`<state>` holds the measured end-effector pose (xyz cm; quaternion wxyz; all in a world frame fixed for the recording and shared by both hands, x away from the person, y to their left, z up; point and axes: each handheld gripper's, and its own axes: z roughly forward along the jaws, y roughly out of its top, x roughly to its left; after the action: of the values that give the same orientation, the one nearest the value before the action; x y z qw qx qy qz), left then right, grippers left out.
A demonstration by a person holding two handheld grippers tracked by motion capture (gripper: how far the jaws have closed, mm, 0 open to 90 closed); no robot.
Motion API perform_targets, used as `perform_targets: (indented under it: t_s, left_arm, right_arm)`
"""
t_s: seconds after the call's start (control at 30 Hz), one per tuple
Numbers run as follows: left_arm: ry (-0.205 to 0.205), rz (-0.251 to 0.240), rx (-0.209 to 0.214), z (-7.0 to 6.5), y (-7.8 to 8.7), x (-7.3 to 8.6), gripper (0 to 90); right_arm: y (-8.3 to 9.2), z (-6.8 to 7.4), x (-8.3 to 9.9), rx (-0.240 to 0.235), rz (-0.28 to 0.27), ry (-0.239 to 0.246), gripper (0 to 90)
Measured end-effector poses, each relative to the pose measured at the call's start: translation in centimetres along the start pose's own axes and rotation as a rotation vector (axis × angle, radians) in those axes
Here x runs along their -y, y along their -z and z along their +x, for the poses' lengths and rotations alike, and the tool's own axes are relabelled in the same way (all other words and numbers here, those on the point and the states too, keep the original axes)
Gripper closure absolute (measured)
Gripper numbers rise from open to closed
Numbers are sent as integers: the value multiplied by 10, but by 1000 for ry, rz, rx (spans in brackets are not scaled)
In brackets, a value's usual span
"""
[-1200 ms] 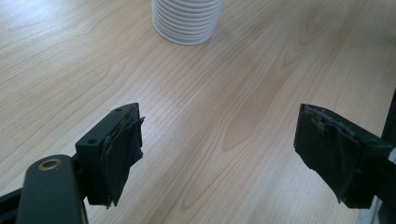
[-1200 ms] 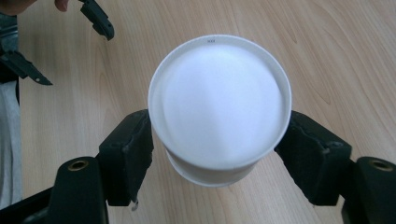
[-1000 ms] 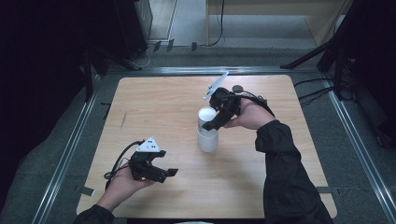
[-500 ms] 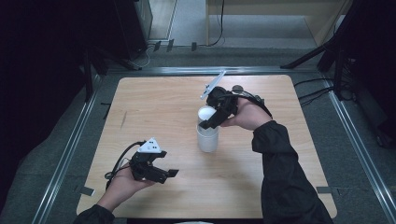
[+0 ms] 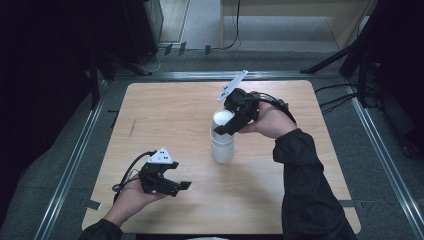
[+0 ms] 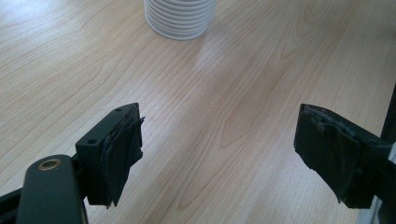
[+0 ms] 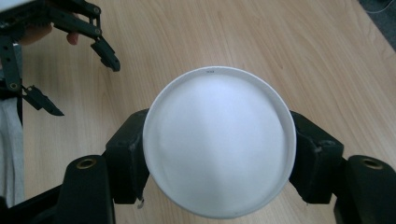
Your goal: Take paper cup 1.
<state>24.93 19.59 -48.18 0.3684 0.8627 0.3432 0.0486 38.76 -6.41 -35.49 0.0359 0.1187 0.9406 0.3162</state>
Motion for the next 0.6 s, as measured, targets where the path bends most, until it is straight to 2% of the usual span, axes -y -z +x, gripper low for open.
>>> perform_targets:
  t_s: [0.1,0.13,0.4,0.6]
  left_arm:
    - [-2,2,1,0,0,0,153]
    - [-3,2,2,0,0,0,153]
    - [-3,-2,6,0,0,-1,153]
    - [-14,-8,16,1,0,-5,153]
  right_arm:
    - [7,2,-2,8,-22,-3,322]
    - [12,4,-3,20,-44,-6,323]
    - [32,11,-7,35,-92,-8,325]
    - [59,19,-4,70,-164,-32,326]
